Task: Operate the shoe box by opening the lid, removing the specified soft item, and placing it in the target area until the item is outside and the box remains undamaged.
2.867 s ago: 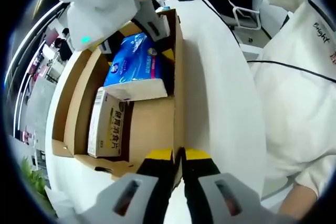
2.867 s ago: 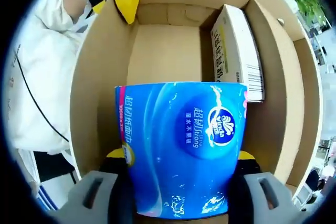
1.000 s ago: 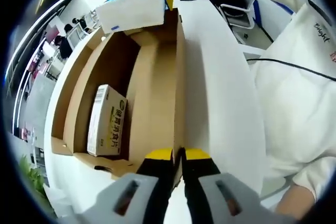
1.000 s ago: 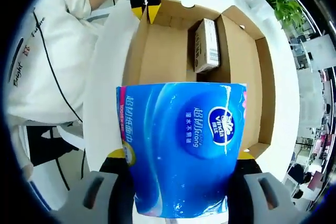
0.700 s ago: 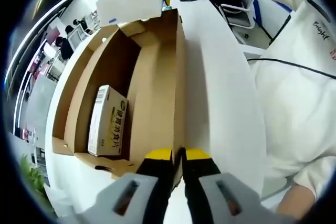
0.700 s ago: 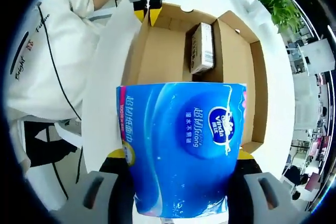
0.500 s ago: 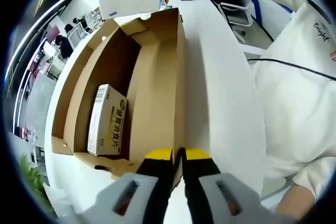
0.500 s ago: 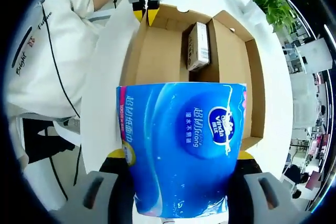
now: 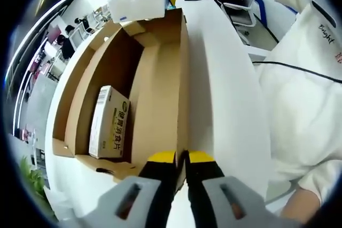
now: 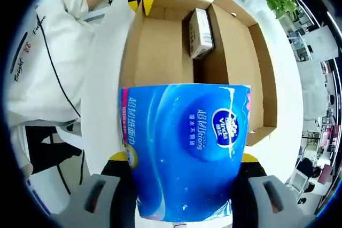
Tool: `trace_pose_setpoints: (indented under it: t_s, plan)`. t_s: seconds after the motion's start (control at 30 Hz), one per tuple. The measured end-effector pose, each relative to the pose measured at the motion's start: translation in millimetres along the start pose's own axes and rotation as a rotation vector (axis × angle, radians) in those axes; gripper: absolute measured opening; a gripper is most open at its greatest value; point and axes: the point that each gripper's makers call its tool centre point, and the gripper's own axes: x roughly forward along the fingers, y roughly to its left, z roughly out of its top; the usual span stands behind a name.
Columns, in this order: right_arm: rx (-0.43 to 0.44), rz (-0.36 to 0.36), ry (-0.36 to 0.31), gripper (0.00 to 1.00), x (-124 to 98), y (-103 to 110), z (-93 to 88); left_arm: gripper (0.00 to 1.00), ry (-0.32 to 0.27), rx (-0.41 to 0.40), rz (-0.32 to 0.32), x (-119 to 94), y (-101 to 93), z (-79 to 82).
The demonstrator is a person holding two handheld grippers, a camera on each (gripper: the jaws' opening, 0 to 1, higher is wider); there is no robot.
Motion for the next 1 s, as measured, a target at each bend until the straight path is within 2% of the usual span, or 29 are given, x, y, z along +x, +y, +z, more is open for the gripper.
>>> trace_pose_setpoints:
  t_s: [0.57, 1.0]
  plan:
    - [-0.063, -0.018, -0.002, 0.70, -7.4, -7.5, -27.6, 0.06, 0.011, 0.004, 0.007, 0.2, 0.4, -0.3]
    - [-0.024, -0.023, 0.017, 0.70, -22.7, -21.2, -51.0, 0.05, 0.010, 0.004, 0.000, -0.2, 1.6, -1.4]
